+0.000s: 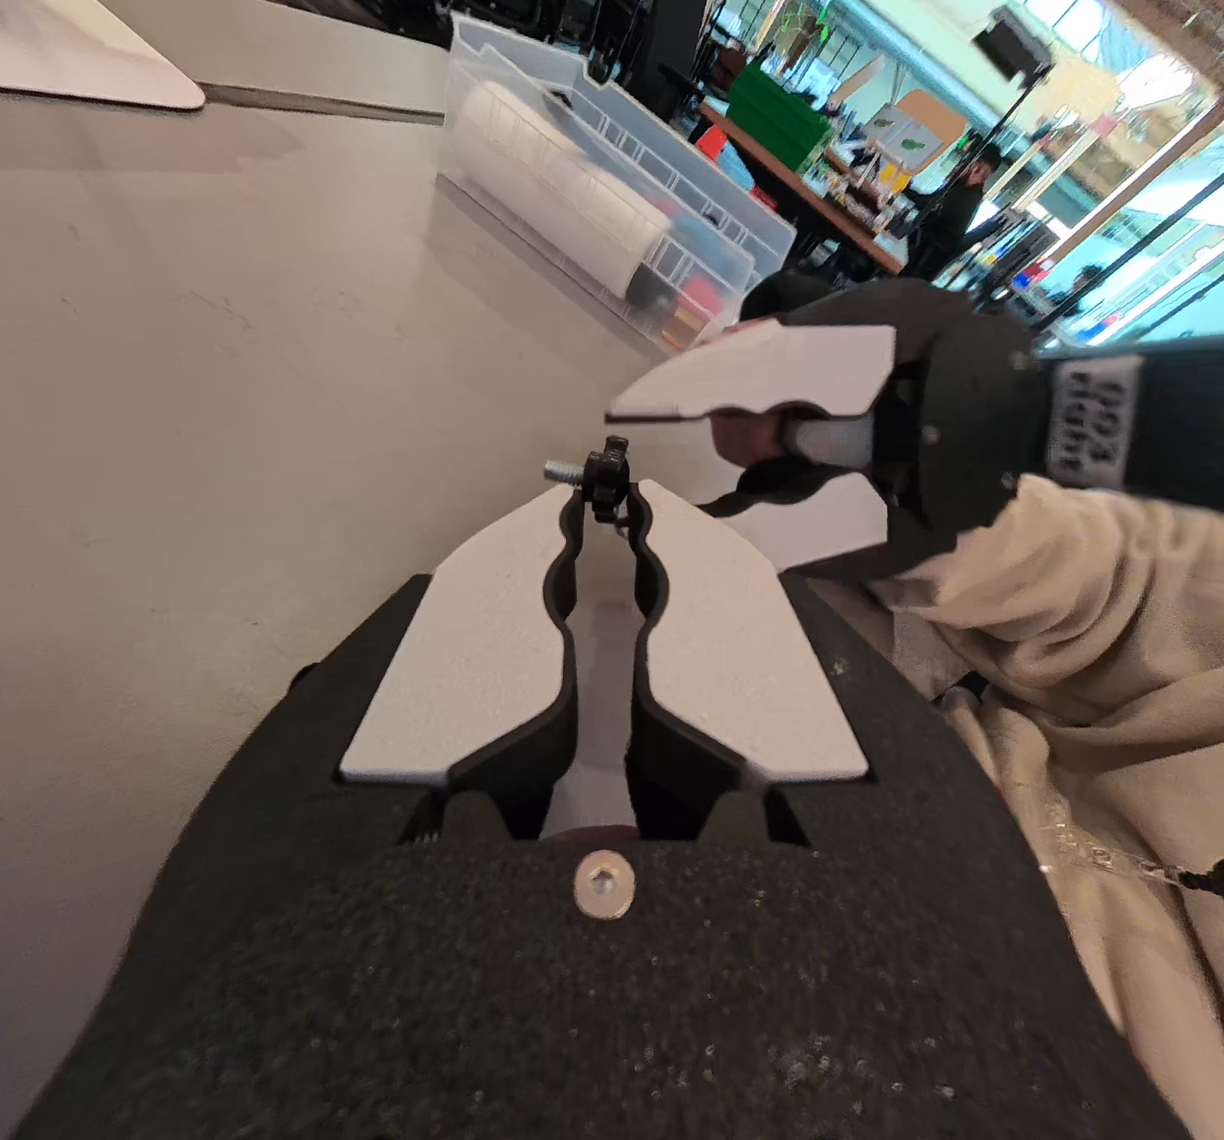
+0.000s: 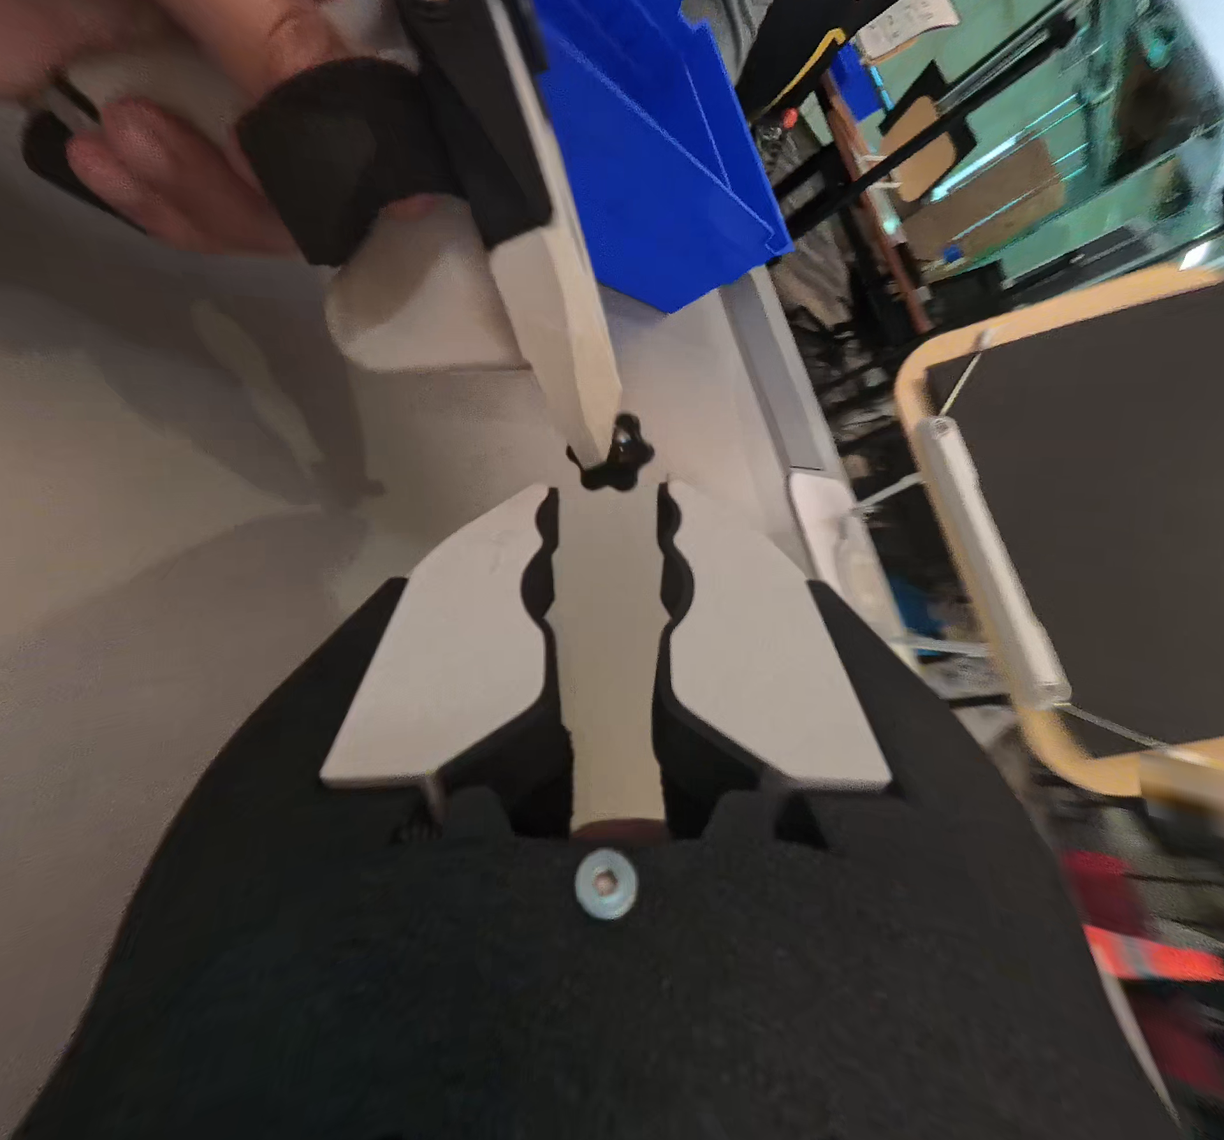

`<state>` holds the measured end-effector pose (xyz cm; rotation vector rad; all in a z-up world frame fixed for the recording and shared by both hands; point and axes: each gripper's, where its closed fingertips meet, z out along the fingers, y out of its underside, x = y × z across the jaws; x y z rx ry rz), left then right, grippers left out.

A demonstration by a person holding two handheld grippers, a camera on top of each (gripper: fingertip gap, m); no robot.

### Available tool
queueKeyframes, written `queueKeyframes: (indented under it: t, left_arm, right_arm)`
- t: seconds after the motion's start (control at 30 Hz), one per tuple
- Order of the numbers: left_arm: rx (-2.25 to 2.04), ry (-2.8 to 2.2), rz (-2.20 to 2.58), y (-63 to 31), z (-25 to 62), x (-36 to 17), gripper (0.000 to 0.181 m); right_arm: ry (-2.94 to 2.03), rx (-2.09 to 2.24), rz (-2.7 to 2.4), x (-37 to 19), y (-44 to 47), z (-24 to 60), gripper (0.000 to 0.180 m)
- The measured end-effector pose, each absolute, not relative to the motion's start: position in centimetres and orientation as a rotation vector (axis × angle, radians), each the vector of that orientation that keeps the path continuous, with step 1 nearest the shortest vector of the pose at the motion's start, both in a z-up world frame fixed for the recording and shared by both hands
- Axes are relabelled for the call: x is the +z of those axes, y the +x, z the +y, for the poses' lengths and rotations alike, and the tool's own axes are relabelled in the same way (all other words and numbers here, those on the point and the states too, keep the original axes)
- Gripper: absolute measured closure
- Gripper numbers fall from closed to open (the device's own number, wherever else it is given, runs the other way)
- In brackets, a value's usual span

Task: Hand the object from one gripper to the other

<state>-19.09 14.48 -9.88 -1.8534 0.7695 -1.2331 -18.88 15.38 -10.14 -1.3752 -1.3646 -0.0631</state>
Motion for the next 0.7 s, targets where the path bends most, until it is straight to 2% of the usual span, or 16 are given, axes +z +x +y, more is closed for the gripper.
queueKeyframes:
  t: [0.1, 0.13, 0.2, 0.3, 0.37, 0.6, 0.7]
  left_arm:
    - [-1.411, -1.792, 0.71, -19.6, 14.2, -8.6, 0.169]
    - [-1.467, -1.753, 0.697, -19.8, 14.1, -7.9, 0.169]
    - [-1.518, -1.689, 0.721, -19.9, 13.6, -6.9, 0.169]
    - [-1.475, -1.656, 0.826, -19.3, 12.6, -6.7, 0.169]
    - [-1.482, -1.644, 0.846, -18.8, 12.1, -6.6, 0.169]
    - [-1.487, -1.65, 0.872, -17.9, 11.5, -6.9, 0.169]
    - [-1.487, -1.644, 0.869, -17.9, 11.5, -6.8, 0.169]
  right_arm:
    - [-1.505, 0.363, -1.214, -9.0, -17.8, 15.6, 0.14]
    - [-1.581, 0.581, -1.148, -9.0, -17.6, 15.6, 0.139]
    - [-1.738, 1.054, -0.928, -8.4, -17.0, 15.8, 0.124]
    - [-1.67, 1.617, -0.695, -5.9, -16.9, 15.1, 0.119]
    - [-1.668, 1.629, -0.738, -6.3, -17.4, 14.4, 0.119]
    - [-1.638, 1.686, -0.861, -6.9, -19.5, 12.1, 0.145]
    - [-1.63, 1.712, -0.848, -6.8, -19.4, 12.0, 0.148]
